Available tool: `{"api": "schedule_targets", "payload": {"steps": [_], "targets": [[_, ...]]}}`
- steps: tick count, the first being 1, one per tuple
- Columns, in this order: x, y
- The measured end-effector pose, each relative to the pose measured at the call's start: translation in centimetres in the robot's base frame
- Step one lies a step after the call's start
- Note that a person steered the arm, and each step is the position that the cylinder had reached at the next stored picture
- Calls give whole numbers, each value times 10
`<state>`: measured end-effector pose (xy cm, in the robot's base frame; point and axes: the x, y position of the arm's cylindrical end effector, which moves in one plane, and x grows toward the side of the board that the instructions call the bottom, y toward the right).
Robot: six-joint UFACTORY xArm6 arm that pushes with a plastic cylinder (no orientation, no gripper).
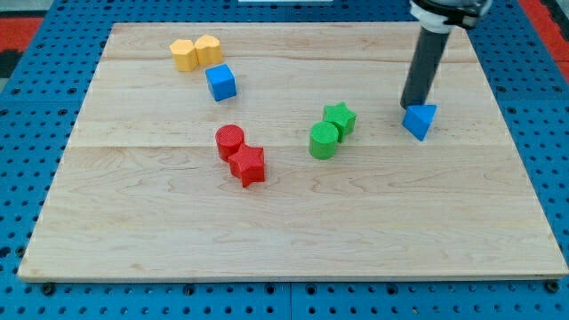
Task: Place the cube to the top side of the triangle
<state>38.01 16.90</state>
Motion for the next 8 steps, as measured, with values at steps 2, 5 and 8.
{"api": "schedule_targets", "payload": {"steps": [2,5,8], "targets": [[34,-31],[9,-57],[-32,-202]]}}
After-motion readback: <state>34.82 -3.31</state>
